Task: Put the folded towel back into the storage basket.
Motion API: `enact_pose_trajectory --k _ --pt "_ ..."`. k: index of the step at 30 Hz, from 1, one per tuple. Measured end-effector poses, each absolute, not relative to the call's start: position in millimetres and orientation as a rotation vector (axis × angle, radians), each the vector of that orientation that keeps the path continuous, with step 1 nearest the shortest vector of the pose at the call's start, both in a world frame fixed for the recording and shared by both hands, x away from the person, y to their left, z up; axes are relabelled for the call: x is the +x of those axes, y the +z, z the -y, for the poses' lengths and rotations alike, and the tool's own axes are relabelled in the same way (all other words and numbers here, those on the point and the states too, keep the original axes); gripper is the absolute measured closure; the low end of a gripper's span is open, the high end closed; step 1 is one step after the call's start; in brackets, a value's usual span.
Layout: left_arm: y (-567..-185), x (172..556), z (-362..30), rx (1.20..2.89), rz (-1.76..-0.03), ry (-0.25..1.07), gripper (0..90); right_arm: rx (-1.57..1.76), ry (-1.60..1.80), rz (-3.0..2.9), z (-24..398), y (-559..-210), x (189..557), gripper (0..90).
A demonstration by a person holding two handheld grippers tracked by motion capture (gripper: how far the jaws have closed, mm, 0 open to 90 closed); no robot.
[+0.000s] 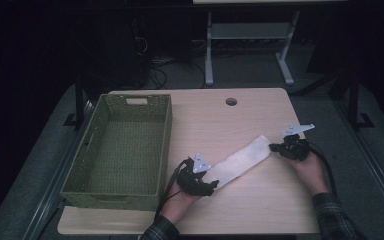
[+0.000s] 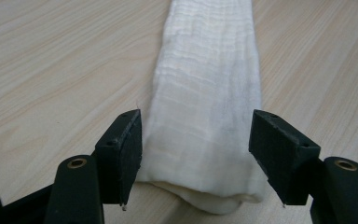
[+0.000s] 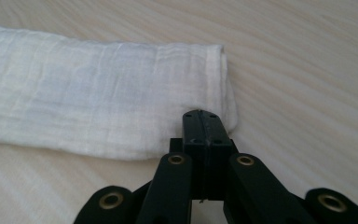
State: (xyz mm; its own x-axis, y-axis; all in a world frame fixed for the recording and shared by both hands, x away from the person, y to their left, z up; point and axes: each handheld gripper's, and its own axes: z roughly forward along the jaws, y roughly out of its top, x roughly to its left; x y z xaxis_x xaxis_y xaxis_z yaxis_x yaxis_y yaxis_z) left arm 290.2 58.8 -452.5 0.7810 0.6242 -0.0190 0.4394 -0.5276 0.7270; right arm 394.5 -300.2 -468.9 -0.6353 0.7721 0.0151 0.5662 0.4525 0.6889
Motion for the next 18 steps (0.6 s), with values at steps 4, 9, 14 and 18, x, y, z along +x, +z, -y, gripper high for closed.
enact_pose_trajectory --k 4,9,14,18 --pt "-453.5 292.1 -58.8 2.206 -0.79 0.309 34.5 1.138 0.994 -2.409 296.5 -470.1 403.8 89.8" --pt "-452.5 294.7 -58.1 2.205 -0.791 0.312 36.2 1.155 1.022 -2.399 298.8 -465.5 395.3 76.1" --pt "-448.9 302.6 -57.0 2.196 -0.814 0.318 40.1 1.176 1.069 -2.375 308.8 -458.9 375.8 56.8" --pt "-445.3 311.6 -54.5 2.191 -0.826 0.34 45.1 1.213 1.09 -2.37 314.4 -460.3 361.5 48.3"
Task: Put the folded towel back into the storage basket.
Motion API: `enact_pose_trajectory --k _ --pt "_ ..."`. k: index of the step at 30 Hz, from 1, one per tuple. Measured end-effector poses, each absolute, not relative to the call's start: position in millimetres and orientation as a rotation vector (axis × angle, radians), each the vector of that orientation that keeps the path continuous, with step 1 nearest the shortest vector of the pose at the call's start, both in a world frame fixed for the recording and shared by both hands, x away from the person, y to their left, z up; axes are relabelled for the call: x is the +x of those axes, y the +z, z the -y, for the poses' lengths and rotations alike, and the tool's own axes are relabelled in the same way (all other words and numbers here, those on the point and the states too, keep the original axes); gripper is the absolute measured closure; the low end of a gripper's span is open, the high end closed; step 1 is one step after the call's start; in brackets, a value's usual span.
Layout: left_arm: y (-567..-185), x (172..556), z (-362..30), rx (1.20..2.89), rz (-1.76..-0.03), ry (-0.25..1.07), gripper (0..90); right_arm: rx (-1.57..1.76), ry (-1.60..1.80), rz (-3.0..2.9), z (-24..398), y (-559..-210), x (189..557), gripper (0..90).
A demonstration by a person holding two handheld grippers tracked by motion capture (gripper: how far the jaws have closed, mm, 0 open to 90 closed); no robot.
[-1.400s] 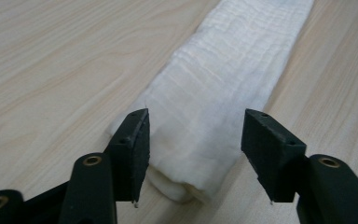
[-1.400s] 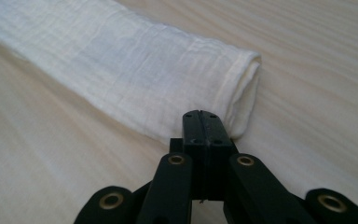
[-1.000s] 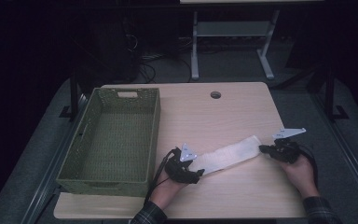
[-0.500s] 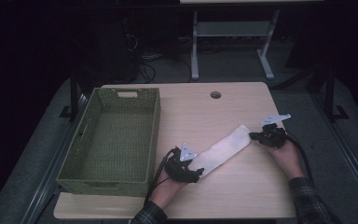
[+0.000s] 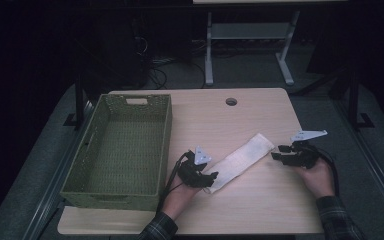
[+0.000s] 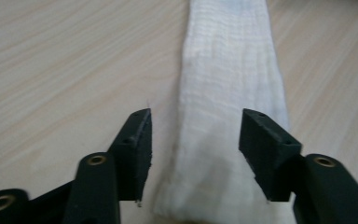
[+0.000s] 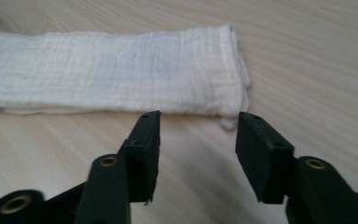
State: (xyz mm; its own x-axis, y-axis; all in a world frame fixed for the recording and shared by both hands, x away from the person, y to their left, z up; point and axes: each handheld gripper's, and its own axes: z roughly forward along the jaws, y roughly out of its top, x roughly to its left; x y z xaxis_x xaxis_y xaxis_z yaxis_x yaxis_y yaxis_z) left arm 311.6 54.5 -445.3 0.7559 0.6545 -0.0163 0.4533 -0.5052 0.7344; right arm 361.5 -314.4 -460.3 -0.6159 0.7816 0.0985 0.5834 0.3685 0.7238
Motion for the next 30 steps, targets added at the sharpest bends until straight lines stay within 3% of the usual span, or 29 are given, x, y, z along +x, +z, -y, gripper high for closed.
enact_pose_trajectory --k 4,8,10,30 --pt "-447.2 321.7 -53.4 2.206 -0.86 0.354 62.3 1.254 1.113 -2.392 320.2 -464.8 349.0 39.0" --pt "-450.0 330.1 -51.1 2.219 -0.896 0.375 83.4 1.258 1.118 -2.396 321.7 -469.8 336.3 34.1" --pt "-450.3 334.5 -51.0 2.226 -0.91 0.38 89.4 1.241 1.118 -2.392 321.0 -470.6 332.7 32.9" --pt "-459.5 317.6 -43.2 2.311 -0.814 0.177 89.4 1.193 1.05 -2.363 317.2 -475.3 336.2 27.1"
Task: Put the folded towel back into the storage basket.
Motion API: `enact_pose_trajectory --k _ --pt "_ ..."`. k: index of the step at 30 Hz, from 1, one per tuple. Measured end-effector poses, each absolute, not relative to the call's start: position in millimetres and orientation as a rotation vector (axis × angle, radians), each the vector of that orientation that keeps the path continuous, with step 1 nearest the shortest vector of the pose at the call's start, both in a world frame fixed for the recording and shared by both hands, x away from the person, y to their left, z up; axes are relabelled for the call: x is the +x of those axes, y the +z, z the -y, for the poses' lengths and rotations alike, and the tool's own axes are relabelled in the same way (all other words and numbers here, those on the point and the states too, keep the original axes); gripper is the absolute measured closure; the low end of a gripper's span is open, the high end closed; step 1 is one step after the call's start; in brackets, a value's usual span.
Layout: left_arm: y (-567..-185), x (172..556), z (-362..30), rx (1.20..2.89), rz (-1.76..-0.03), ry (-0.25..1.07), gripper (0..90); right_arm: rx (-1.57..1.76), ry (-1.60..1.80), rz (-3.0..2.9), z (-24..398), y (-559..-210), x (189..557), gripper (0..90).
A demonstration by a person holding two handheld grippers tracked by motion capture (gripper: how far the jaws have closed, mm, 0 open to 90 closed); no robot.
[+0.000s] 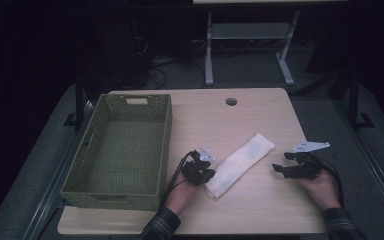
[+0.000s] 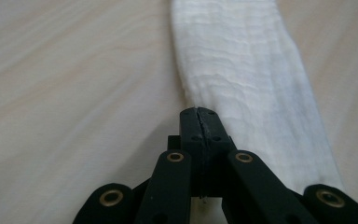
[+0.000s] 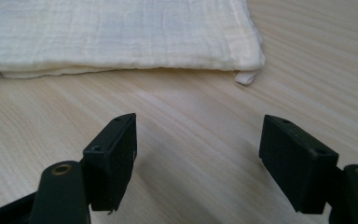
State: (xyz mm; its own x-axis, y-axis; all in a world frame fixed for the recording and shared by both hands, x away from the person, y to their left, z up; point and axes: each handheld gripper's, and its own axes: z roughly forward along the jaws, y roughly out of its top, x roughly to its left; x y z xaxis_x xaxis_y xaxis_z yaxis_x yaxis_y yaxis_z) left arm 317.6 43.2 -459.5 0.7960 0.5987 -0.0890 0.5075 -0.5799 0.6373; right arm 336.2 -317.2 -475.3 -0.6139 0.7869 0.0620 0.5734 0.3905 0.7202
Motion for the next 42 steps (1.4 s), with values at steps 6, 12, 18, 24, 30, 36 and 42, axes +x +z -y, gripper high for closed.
enact_pose_trajectory --k 6,12,18,24,30,36,42 --pt "-458.4 302.1 -31.6 2.371 -0.695 0.085 89.4 1.191 1.039 -2.349 317.0 -474.4 337.3 27.1" --pt "-459.3 289.9 -12.7 2.385 -0.59 0.032 89.0 1.183 1.033 -2.358 315.3 -476.9 339.2 27.2" --pt "-460.4 279.1 1.5 2.394 -0.493 0.003 88.7 1.185 1.035 -2.359 313.7 -476.7 338.4 27.1" --pt "-461.6 267.0 16.0 2.385 -0.438 -0.019 88.1 1.184 1.042 -2.364 312.5 -478.4 338.9 27.2" --pt "-462.7 254.3 32.6 2.382 -0.372 -0.035 86.7 1.186 1.022 -2.359 312.5 -478.8 339.1 26.8" --pt "-460.9 250.7 36.0 2.399 -0.316 -0.015 81.1 1.177 1.025 -2.367 311.7 -479.3 339.7 25.3" --pt "-449.3 263.5 30.7 2.386 -0.231 -0.018 63.0 1.177 1.039 -2.363 311.7 -480.7 338.8 23.1"
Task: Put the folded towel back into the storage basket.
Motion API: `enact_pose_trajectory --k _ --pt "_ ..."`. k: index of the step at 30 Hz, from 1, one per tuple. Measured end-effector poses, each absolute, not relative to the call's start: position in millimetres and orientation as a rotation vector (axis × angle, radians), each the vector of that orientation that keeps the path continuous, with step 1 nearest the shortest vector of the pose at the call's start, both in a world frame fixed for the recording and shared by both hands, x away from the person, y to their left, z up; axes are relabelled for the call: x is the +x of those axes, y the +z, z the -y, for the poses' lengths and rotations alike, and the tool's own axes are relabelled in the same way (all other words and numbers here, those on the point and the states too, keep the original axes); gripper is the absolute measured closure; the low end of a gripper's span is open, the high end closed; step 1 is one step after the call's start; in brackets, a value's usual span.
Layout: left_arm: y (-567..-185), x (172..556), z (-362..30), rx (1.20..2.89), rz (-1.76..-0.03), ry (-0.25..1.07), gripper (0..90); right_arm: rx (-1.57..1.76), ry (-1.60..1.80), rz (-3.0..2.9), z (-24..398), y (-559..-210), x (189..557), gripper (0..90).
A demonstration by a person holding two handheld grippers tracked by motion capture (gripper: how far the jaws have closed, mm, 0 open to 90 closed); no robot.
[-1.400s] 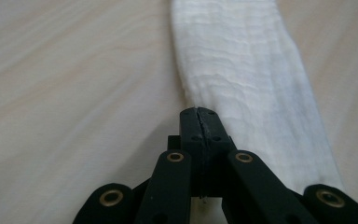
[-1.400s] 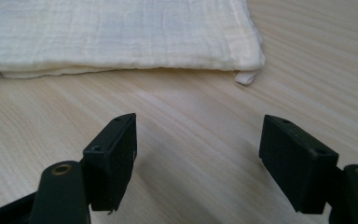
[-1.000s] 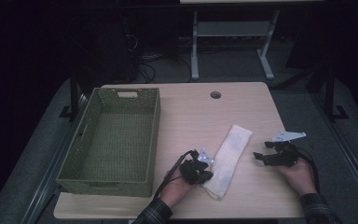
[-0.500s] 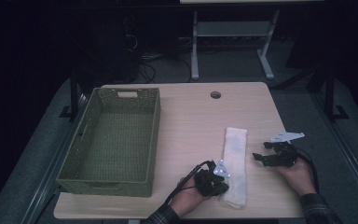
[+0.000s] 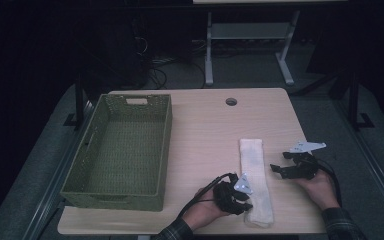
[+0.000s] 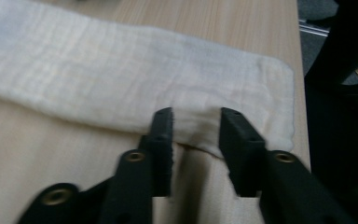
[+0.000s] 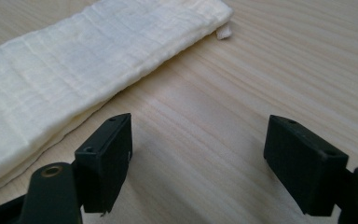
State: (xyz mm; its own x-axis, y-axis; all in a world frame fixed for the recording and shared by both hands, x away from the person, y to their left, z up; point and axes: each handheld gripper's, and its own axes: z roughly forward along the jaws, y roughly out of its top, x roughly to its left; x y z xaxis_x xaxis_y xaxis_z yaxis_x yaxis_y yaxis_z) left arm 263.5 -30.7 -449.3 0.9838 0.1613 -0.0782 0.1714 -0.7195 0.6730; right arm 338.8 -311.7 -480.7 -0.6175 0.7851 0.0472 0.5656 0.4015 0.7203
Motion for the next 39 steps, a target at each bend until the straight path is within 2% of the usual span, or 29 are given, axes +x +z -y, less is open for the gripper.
enact_pose_trajectory --k 5,8,20,24,31,33,35,37,39 --pt "-443.2 279.0 33.0 2.363 -0.177 -0.057 45.0 1.18 1.05 -2.354 311.1 -481.7 338.6 21.7" --pt "-443.7 284.4 38.2 2.379 -0.138 -0.029 37.6 1.18 1.04 -2.353 311.2 -481.6 338.6 21.4" --pt "-456.3 300.8 64.3 2.407 -0.061 -0.039 18.8 1.182 1.045 -2.344 311.7 -482.2 337.9 21.2" --pt "-467.5 299.2 67.5 2.43 -0.044 -0.028 16.6 1.182 1.045 -2.344 311.7 -482.2 337.9 21.2" --pt "-469.0 296.2 66.3 2.422 -0.056 -0.003 17.4 1.18 1.046 -2.347 311.8 -482.2 337.7 21.0" --pt "-468.0 295.9 65.4 2.423 -0.061 0.003 20.6 1.18 1.045 -2.346 311.8 -482.2 337.7 21.0" --pt "-466.9 295.9 63.1 2.415 -0.071 0.008 28.2 1.18 1.045 -2.346 311.7 -482.2 337.7 21.0" --pt "-465.7 296.3 60.0 2.407 -0.084 0.008 41.4 1.182 1.045 -2.345 311.6 -482.2 337.7 20.9" --pt "-465.4 297.3 58.4 2.399 -0.092 0.012 50.8 1.181 1.045 -2.345 311.6 -482.3 337.7 20.9"
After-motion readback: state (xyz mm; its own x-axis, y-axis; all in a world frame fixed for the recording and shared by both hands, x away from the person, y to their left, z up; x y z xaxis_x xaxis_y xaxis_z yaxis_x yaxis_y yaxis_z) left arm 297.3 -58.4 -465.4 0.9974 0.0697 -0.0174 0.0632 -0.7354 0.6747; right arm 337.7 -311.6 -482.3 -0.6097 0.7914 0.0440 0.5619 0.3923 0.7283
